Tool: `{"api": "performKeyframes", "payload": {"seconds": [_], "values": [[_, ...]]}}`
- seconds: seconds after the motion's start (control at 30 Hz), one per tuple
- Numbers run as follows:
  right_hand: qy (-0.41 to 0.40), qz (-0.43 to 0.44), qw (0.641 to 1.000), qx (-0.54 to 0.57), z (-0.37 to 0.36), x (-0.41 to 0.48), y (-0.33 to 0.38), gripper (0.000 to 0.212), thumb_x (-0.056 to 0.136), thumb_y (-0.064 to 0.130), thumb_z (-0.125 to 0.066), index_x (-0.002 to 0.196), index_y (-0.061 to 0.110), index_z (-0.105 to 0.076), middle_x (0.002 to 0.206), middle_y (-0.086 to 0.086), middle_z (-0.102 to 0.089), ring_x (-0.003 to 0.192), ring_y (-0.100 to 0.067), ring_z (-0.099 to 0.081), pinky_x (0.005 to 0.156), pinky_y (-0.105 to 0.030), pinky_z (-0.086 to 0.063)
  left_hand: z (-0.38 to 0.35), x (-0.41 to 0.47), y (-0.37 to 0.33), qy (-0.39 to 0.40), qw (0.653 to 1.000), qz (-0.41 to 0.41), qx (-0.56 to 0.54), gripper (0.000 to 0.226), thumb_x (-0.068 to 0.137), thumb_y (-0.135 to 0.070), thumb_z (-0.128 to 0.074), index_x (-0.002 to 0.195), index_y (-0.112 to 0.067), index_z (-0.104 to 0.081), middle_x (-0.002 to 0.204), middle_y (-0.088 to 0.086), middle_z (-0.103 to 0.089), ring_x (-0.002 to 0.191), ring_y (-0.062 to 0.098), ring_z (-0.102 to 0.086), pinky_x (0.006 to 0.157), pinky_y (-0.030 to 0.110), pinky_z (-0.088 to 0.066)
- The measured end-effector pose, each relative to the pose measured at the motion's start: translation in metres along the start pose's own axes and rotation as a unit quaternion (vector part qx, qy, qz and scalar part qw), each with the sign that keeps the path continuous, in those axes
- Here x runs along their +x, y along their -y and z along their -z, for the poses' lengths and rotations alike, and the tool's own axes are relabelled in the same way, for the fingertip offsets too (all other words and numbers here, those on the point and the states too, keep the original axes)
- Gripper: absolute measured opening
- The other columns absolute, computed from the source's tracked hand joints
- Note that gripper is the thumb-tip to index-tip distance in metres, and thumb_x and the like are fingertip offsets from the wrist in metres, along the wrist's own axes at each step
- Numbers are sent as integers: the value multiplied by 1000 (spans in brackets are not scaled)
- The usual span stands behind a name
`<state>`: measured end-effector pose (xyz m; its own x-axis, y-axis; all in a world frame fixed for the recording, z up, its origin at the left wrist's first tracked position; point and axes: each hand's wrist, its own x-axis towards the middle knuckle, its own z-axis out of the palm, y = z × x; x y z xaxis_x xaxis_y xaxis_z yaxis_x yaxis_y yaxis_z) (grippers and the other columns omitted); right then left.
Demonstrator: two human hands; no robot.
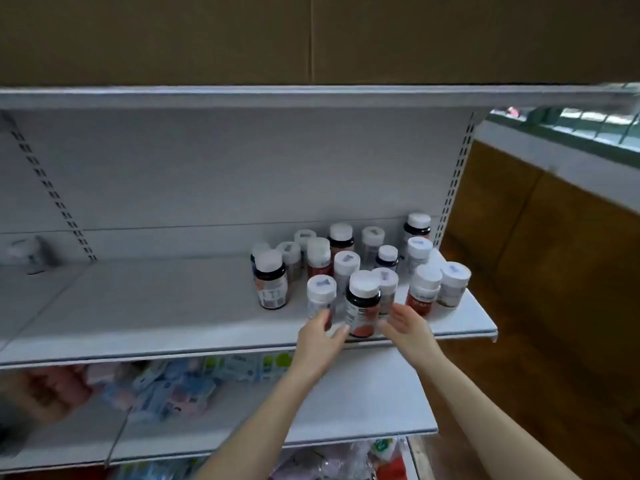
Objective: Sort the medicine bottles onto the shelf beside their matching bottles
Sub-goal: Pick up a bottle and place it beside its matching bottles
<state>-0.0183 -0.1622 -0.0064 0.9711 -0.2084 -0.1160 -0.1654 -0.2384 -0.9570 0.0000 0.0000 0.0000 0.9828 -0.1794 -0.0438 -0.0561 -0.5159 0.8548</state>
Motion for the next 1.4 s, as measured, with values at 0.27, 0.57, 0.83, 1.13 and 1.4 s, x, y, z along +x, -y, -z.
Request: {"api": "performKeyframes", "payload": {"seconds": [0.27,0.57,0.83,1.13,1.4], "values": [[57,52,996,-35,-5,38,-27,35,85,6,-61,118,13,-51,110,1,-62,111,-20,-58,93,-38,-49,-41,28,4,-50,995,-16,-80,35,83,-19,-62,117,-24,-53,105,-7,-65,84,-9,-57,70,4,-41],[87,130,988,16,-15,26,29,39,71,9,-75,97,34,-60,102,10,-68,96,-5,-64,87,-20,-51,13,1,-3,-128,977,-18,-171,33,67,-49,-64,99,-52,-55,101,-21,-67,97,-1,-61,84,18,-50],[229,159,957,82,-137,6,85,40,70,-3,-72,93,27,-59,89,10,-71,84,-1,-67,70,-12,-52,125,-53,37,-247,950,11,-193,52,62,-48,-68,111,-33,-58,112,-7,-66,104,7,-62,89,30,-52],[381,174,902,102,-348,-50,145,39,70,-4,-72,96,23,-60,91,11,-72,88,-2,-68,74,-16,-54,298,-145,119,-374,911,14,-174,37,80,-9,-66,103,-35,-55,105,-16,-63,94,-12,-59,78,8,-49],[484,202,847,92,-513,-112,185,42,72,-7,-70,97,26,-60,89,21,-72,88,1,-67,73,-14,-52,418,-223,197,-478,864,40,-151,38,79,-11,-67,108,-32,-56,108,-14,-64,95,-10,-60,75,7,-48]]}}
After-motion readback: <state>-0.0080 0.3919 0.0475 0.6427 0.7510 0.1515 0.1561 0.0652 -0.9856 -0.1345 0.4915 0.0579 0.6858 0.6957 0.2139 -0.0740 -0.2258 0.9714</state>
